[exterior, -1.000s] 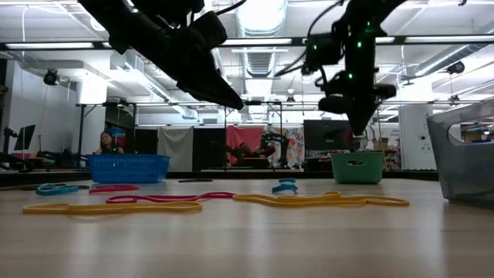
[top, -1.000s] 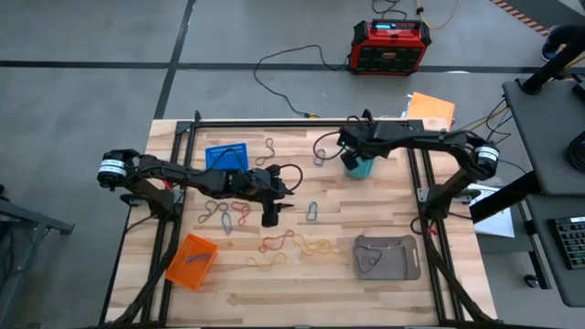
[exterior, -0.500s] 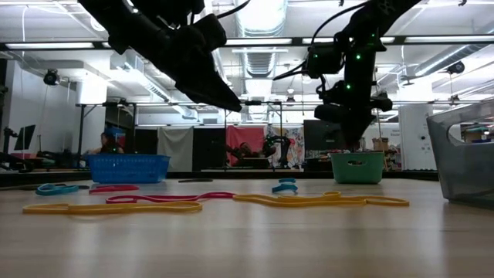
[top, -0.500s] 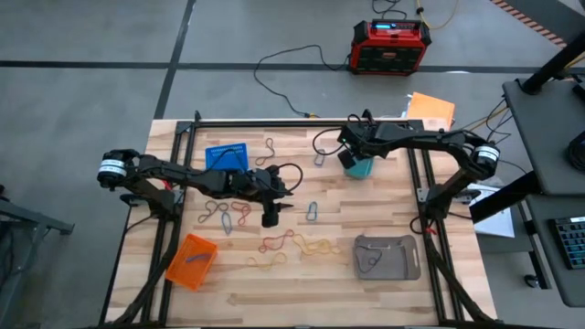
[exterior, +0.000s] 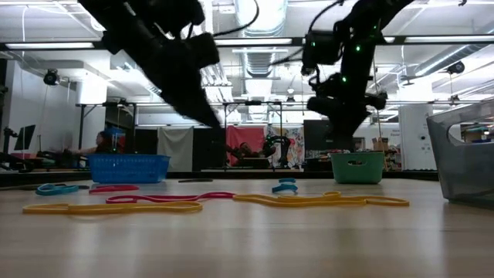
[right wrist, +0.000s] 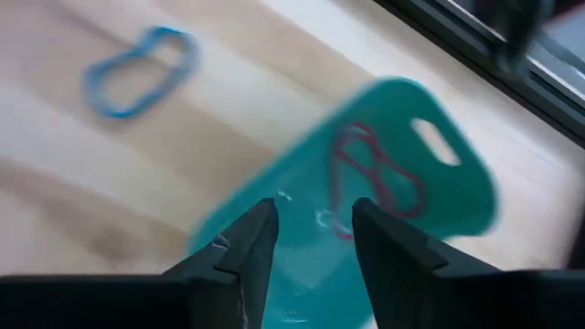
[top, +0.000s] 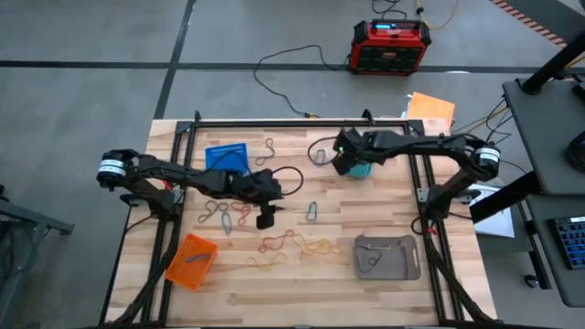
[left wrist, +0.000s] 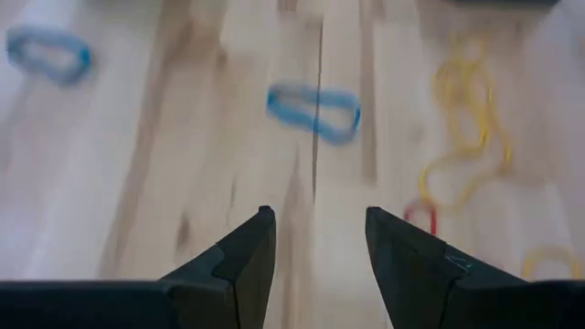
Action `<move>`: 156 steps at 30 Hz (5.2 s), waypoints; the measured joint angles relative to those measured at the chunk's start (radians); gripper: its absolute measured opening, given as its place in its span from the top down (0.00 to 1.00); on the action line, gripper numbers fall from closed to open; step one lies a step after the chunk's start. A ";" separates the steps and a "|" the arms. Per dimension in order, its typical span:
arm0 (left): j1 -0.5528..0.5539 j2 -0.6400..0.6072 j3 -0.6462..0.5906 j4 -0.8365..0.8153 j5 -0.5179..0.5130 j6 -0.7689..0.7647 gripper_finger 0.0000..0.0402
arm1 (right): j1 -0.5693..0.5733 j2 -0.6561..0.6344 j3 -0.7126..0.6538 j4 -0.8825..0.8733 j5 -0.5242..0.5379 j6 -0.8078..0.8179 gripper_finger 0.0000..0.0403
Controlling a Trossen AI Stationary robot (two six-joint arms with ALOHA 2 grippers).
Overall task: Sort rubber bands into baskets
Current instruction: Put the bottom left blue rubber band into the orange bin
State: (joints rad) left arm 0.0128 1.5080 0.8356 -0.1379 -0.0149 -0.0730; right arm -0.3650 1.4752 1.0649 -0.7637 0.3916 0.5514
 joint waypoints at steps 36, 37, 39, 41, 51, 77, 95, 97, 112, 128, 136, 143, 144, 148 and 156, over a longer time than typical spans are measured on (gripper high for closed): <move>-0.074 -0.008 0.025 -0.828 0.049 -0.681 0.61 | 0.400 -0.053 0.009 0.175 0.056 -0.039 0.65; -0.078 -0.008 0.020 -0.828 0.045 -0.700 0.61 | 0.400 -0.053 0.009 0.175 0.056 -0.042 0.65; -0.089 -0.008 0.010 -0.830 0.034 -0.734 0.61 | 0.400 -0.053 0.009 0.175 0.056 -0.047 0.64; -0.098 -0.008 0.000 -0.830 0.031 -0.760 0.61 | 0.400 -0.053 0.009 0.175 0.056 -0.049 0.64; -0.131 -0.008 -0.042 -0.823 0.029 -0.840 0.61 | 0.400 -0.053 0.009 0.178 0.056 -0.052 0.64; -0.157 -0.008 -0.085 -0.731 0.034 -0.868 0.69 | 0.400 -0.052 0.006 0.178 0.056 -0.048 0.65; -0.161 0.005 -0.133 -0.665 0.056 -0.880 0.71 | 0.400 -0.052 -0.003 0.187 0.055 -0.047 0.64; -0.161 0.005 -0.136 -0.664 0.059 -0.872 0.73 | 0.400 -0.052 -0.006 0.191 0.055 -0.047 0.64; -0.183 0.000 -0.119 -0.669 0.070 -0.701 1.00 | 0.400 -0.052 -0.042 0.211 0.055 -0.046 0.65; -0.361 -0.010 0.246 -0.981 0.066 -0.416 1.00 | 0.400 -0.052 -0.055 0.231 0.055 -0.046 0.65; -0.506 -0.054 0.340 -1.172 0.145 -0.574 1.00 | 0.400 -0.052 -0.063 0.230 0.055 -0.046 0.66; -0.619 -0.130 0.252 -1.169 0.291 -0.822 1.00 | 0.400 -0.052 -0.077 0.271 0.055 -0.048 0.67; -0.631 -0.140 0.230 -1.168 0.326 -0.865 1.00 | 0.400 -0.052 -0.080 0.283 0.055 -0.051 0.67; -0.666 -0.164 0.163 -1.167 0.346 -0.990 1.00 | 0.400 -0.052 -0.090 0.301 0.055 -0.055 0.65; -0.673 -0.156 0.119 -1.160 0.322 -1.035 0.94 | 0.400 -0.052 -0.092 0.307 0.055 -0.055 0.62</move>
State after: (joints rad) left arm -0.6601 1.3524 0.9544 -1.2979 0.3067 -1.1081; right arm 0.0353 1.4231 0.9726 -0.4568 0.4469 0.4965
